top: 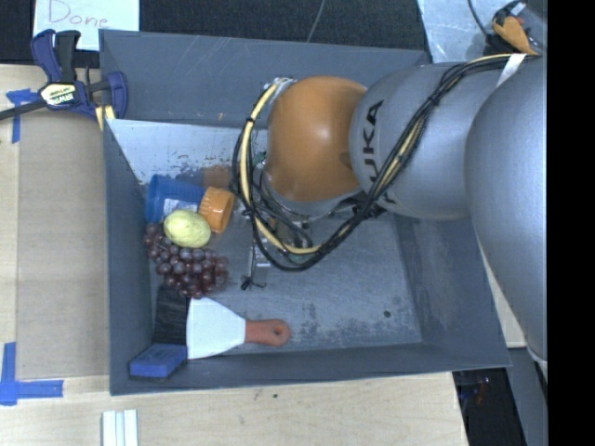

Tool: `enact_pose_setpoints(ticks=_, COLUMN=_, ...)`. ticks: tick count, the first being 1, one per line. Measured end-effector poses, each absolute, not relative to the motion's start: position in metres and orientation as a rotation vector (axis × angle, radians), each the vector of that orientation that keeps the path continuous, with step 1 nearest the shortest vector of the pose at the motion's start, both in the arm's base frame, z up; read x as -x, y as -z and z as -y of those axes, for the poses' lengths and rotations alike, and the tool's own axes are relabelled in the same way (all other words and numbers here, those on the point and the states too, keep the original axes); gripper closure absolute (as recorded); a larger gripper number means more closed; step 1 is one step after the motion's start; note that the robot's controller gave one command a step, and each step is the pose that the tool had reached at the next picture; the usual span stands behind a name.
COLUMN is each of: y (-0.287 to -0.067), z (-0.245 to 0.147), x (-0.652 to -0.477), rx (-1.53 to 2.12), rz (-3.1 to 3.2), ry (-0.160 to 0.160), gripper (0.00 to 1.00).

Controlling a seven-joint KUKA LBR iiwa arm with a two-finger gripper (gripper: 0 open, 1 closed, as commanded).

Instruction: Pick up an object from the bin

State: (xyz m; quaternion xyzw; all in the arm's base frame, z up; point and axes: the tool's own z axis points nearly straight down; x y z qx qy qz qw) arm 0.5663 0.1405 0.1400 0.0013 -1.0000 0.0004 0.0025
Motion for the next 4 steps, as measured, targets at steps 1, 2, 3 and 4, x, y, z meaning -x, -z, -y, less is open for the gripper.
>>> enact_pose_setpoints(ticks=1, y=-0.145, z=-0.140, x=-0.568, rx=0.002, rz=3.145, ry=0.001, gripper=0.00)
enact_pose_setpoints(ticks=2, y=-0.072, z=-0.189, x=-0.577, rx=-0.205, rz=3.125, ry=-0.006, gripper=0.00)
enact_pose_setpoints(ticks=3, y=-0.145, z=-0.204, x=-0.572, rx=0.062, rz=3.153, ry=0.004, gripper=0.00)
enact_pose_setpoints(ticks=4, y=-0.102, z=-0.240, x=-0.569, rx=0.007, rz=3.137, ry=-0.003, gripper=0.00)
